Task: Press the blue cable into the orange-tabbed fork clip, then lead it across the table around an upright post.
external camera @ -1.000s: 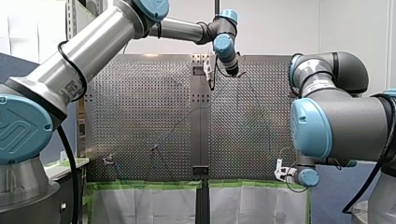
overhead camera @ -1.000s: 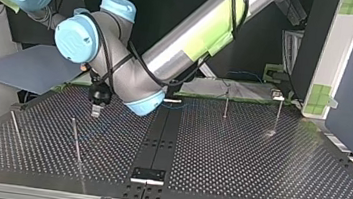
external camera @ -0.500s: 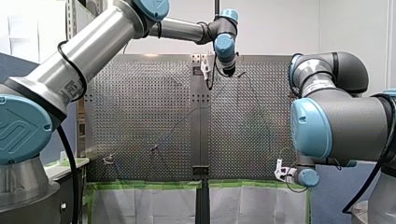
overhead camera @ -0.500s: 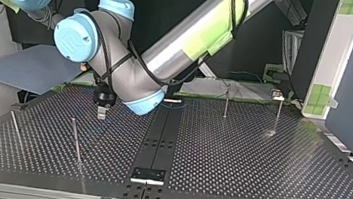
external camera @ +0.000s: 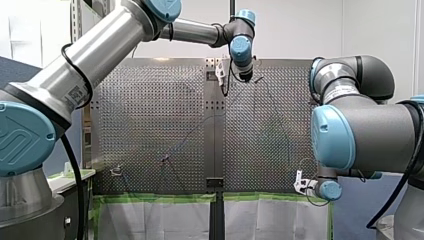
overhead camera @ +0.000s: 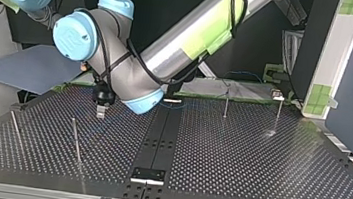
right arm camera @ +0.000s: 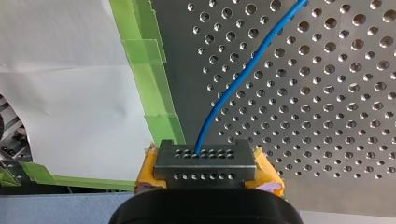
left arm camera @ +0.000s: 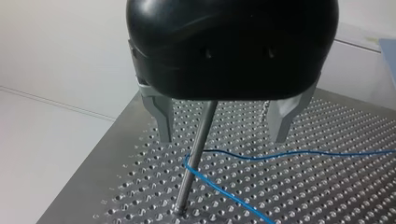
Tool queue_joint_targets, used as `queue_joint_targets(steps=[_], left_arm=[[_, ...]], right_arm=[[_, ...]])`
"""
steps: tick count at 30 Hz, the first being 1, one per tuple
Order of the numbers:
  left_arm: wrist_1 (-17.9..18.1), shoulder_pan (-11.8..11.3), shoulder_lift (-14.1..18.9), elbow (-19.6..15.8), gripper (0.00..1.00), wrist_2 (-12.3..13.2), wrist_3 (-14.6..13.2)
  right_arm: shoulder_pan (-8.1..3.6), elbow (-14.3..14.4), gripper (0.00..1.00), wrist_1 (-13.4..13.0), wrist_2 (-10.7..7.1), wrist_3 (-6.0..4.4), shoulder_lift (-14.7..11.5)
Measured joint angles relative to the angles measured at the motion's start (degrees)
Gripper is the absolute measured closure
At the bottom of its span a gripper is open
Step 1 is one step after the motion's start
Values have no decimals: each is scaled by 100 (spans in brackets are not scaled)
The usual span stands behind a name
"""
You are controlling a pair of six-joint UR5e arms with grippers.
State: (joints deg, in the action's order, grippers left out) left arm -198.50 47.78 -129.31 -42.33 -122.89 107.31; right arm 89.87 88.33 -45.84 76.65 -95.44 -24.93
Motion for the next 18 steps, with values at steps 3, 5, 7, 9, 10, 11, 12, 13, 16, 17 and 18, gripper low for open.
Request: queue_joint_targets(steps=[3, 5, 7, 9, 10, 11, 12, 13, 16, 17, 18], left_arm=[[-2, 7, 2, -6, 0, -6, 2], [30, 13, 37, -44, 0, -35, 12], [91, 3, 94, -104, 0, -35, 22], [177, -13, 184, -193, 0, -8, 29], [223, -20, 228, -237, 0, 4, 31], [287, -29, 290, -301, 0, 15, 33], [334, -35, 338, -349, 0, 22, 36], [384, -41, 390, -400, 0, 30, 42], [557, -60, 563, -573, 0, 61, 78], [628, -66, 632, -643, 0, 72, 95], [678, -70, 683, -693, 0, 77, 105]], right_arm=[[-2, 1, 100, 13, -5, 0, 0], [-4, 2, 100, 27, -21, 1, 0], [-5, 2, 100, 31, -42, 1, -1], [-7, 2, 100, 31, -58, -1, 0], [-7, 3, 100, 30, -62, -1, 0], [-6, 3, 100, 28, -66, -2, -1], [-6, 3, 100, 26, -67, -2, 0], [-6, 4, 100, 23, -68, -2, 0], [-6, 5, 100, 16, -70, -3, -1], [-5, 5, 100, 15, -76, -5, -1], [-5, 5, 100, 15, -85, -7, -1]])
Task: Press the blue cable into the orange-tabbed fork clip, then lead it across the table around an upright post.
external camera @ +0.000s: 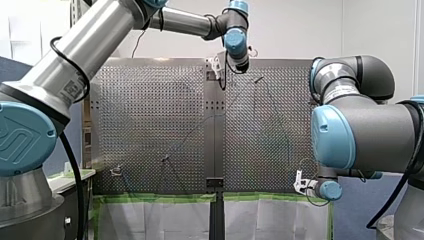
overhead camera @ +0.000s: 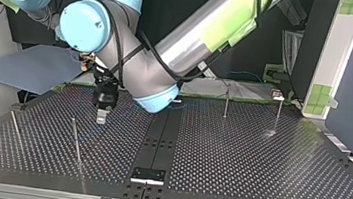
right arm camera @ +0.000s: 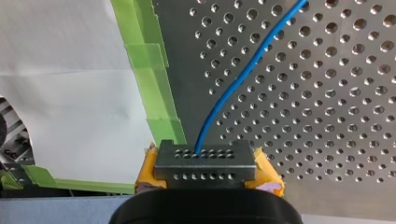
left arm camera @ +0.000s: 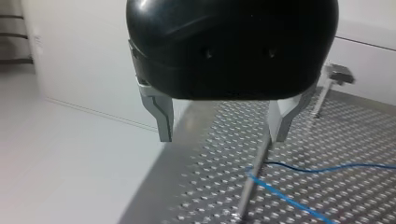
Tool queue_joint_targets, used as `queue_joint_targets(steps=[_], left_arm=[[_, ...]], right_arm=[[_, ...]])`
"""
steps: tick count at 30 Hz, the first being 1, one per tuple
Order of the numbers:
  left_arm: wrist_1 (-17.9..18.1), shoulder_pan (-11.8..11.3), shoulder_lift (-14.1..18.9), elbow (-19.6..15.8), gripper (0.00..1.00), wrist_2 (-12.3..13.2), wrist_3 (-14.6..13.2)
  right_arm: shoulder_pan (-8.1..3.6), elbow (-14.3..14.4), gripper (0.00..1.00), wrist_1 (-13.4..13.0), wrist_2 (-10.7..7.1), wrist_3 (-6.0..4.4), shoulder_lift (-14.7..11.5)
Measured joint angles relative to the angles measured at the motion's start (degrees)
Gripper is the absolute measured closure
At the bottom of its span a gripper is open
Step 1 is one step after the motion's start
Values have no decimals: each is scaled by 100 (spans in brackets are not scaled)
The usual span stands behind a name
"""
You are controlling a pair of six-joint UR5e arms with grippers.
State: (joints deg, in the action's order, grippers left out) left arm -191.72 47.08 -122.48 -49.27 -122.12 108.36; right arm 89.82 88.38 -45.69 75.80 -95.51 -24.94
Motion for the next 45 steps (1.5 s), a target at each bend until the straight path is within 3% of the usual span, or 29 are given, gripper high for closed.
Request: queue_joint_targets(steps=[26, 45], left_arm=[[1465, -114, 1461, -1465, 0, 188, 261], [2526, -57, 1566, -2526, 0, 295, 513]], right_arm=[[8, -4, 100, 3, -74, 31, 0], [13, -7, 100, 7, -122, 30, -6]])
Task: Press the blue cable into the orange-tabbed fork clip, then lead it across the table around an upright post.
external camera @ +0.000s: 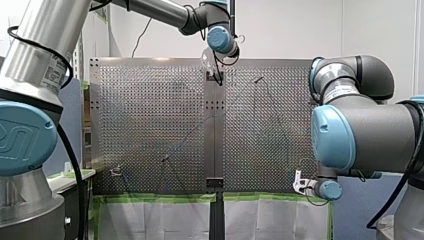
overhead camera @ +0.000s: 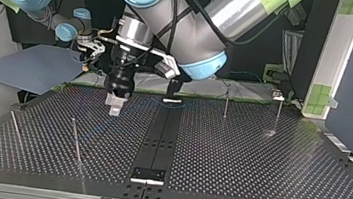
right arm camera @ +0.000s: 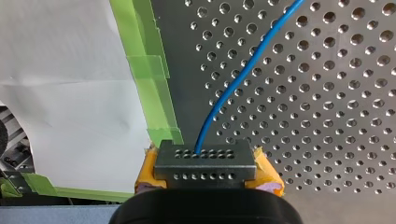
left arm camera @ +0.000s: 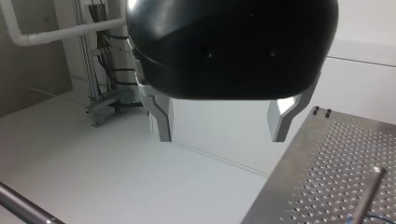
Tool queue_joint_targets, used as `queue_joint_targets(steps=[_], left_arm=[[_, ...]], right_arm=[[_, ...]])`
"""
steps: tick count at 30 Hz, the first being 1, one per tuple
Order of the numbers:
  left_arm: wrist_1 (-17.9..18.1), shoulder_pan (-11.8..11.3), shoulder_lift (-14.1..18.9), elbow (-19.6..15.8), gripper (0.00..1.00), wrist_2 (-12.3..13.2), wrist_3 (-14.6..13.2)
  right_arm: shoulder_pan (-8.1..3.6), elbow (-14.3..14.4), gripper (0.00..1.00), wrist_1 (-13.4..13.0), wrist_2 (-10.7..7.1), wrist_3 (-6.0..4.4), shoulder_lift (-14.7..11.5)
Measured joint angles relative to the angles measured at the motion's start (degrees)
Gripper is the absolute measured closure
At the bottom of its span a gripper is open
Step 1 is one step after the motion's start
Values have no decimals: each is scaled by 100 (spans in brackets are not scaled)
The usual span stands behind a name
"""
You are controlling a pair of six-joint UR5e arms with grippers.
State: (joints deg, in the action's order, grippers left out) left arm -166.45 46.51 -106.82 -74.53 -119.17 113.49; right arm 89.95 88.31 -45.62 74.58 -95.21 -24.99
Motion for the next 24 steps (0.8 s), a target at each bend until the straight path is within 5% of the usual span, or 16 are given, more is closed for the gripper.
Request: queue_joint_targets(steps=[24], left_arm=[[1364, -256, 0, -1364, 0, 83, 39]], right_arm=[[8, 0, 100, -8, -5, 9, -10]])
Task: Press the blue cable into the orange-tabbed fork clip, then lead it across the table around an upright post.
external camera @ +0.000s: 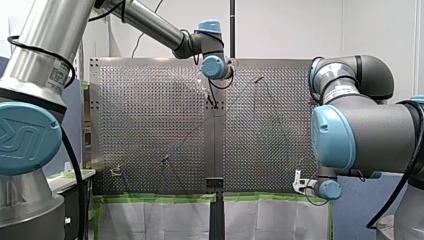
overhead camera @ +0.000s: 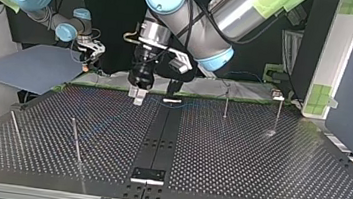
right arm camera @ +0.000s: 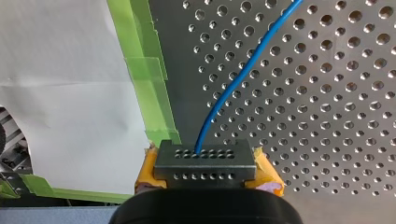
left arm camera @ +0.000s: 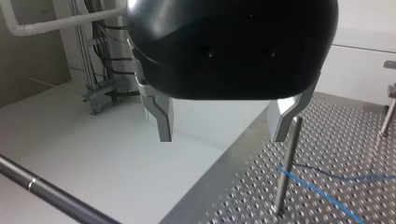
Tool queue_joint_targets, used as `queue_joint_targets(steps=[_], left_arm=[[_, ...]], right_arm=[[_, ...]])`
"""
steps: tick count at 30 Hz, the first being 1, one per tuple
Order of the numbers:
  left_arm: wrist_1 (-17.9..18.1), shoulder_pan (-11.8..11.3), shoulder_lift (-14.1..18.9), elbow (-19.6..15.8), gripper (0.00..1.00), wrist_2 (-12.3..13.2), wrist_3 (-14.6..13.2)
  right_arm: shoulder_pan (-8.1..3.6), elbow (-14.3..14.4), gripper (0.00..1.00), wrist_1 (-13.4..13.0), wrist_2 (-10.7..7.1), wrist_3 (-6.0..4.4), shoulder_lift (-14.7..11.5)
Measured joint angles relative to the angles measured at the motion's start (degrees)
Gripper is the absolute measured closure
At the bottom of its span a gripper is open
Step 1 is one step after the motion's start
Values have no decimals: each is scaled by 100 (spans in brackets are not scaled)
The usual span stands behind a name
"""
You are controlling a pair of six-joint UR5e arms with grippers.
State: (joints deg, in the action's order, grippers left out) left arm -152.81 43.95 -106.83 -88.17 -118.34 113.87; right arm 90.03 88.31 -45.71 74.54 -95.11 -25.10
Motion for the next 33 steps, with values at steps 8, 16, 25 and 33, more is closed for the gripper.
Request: queue_joint_targets(steps=[8, 16, 25, 33], left_arm=[[444, -344, 1, -445, 0, 231, -57], [853, -595, 1, -854, 0, 534, -109], [1350, -612, 1, -1351, 0, 563, -100], [1505, -611, 1, -1740, 0, 569, -119]], right_arm=[[1, -1, 100, 0, 0, 0, -1], [2, -1, 100, 6, -2, 0, 0], [2, -1, 100, 8, -4, 0, -6], [2, -1, 100, 9, -1, 8, -8]])
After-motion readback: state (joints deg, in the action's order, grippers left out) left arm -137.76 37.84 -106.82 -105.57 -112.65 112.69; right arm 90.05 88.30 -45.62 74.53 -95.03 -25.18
